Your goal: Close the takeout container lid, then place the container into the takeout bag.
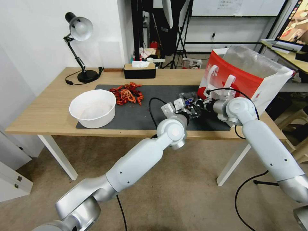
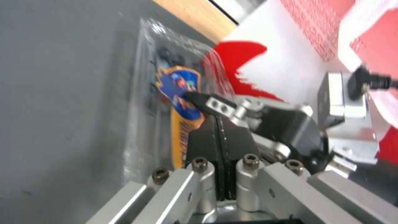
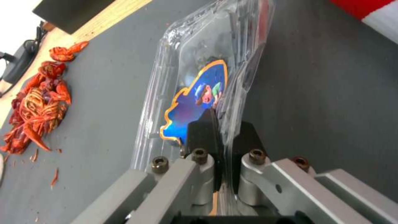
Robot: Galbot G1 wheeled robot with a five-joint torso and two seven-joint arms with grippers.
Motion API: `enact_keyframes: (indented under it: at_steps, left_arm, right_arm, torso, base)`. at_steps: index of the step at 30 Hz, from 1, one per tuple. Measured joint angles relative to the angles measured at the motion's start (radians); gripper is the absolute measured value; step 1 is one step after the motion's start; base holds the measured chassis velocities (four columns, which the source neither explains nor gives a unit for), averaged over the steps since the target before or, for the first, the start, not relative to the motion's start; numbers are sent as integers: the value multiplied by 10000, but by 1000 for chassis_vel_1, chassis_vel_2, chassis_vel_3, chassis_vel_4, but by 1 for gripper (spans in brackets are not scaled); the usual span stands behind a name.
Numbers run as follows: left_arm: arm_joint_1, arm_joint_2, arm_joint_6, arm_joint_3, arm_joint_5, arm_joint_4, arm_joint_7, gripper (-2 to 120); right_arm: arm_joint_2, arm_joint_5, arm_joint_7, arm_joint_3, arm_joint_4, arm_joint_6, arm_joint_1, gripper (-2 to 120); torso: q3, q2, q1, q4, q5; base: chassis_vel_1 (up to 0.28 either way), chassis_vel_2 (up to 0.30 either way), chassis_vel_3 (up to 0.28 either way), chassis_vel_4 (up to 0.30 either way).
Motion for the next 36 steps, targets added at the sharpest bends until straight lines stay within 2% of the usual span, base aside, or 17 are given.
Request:
enact_keyframes:
  at_steps: [6, 12, 14, 17, 19, 20, 22, 24, 25, 27, 29, 32, 33, 36]
  left_arm:
    - [185, 694, 16, -411, 72, -552, 30, 0]
    - [677, 1689, 21, -801, 613, -1444, 452, 1]
    - [750, 1782, 18, -856, 699, -1553, 512, 3]
    - [1245, 2325, -96, -1186, 1413, -2146, 1040, 17]
    - [1367, 2469, -126, -1271, 1629, -2294, 1189, 20]
    - [1557, 2663, -232, -1369, 2037, -2484, 1412, 27]
    - [1663, 2770, -327, -1411, 2275, -2560, 1558, 28]
    - [2070, 3181, -583, -1585, 3094, -2833, 2090, 40]
    - [2070, 3181, -583, -1585, 3094, -2833, 2090, 40]
    - [2613, 3636, -811, -1817, 3698, -3135, 2535, 52]
    - [2772, 3765, -880, -1872, 3854, -3211, 2640, 55]
    - [3499, 4263, -1291, -2189, 4838, -3406, 3123, 70]
    - [3499, 4263, -1291, -2189, 4838, -3406, 3123, 70]
    - [4287, 4656, -1509, -2706, 5802, -3788, 3418, 85]
  right_arm:
    - [41, -1, -21, 58, 0, 1, -38, 0]
    - [148, -4, -24, 43, 29, 6, -38, 0]
    - [167, -4, -25, 36, 29, 6, -33, 0]
    - [262, -6, -58, -9, 29, 6, 20, 0]
    - [280, -7, -68, -23, 29, 5, 37, 0]
    - [311, -6, -81, -42, 26, 1, 65, 0]
    - [325, -4, -87, -51, 23, -3, 80, 0]
    - [365, 3, -147, -73, 14, -9, 125, 0]
    - [365, 3, -147, -73, 14, -9, 125, 0]
    - [410, 47, -228, -104, 12, -11, 183, 0]
    - [423, 94, -229, -122, 14, -11, 209, 0]
    - [515, 229, -275, -192, 92, -12, 389, 0]
    - [515, 229, -275, -192, 92, -12, 389, 0]
    - [630, 335, -273, -209, 121, -12, 565, 0]
  torso:
    - [-1, 0, 0, -1, -1]
    - [-1, 0, -1, 1, -2]
    - [0, 0, -1, 1, -2]
    - [0, 0, -1, 0, -2]
    - [0, 0, -1, 1, -1]
    - [-1, 0, -1, 1, -1]
    - [0, 0, -1, 1, -1]
    - [0, 0, -1, 0, -2]
    - [0, 0, -1, 0, -2]
    - [0, 0, -1, 1, 0]
    - [0, 0, -1, 2, 0]
    - [-1, 0, -1, 1, -1]
    - [-1, 0, -1, 1, -1]
    - [-1, 0, -1, 1, -1]
  base:
    - [0, 0, 0, 0]
    - [0, 0, 0, 0]
    - [0, 0, 0, 0]
    - [0, 0, 0, 0]
    - [0, 0, 0, 0]
    - [0, 0, 0, 0]
    - [0, 0, 0, 0]
    - [0, 0, 0, 0]
    - [0, 0, 0, 0]
    - [0, 0, 0, 0]
    - [0, 0, 0, 0]
    - [0, 0, 0, 0]
    - [0, 0, 0, 0]
    - [0, 0, 0, 0]
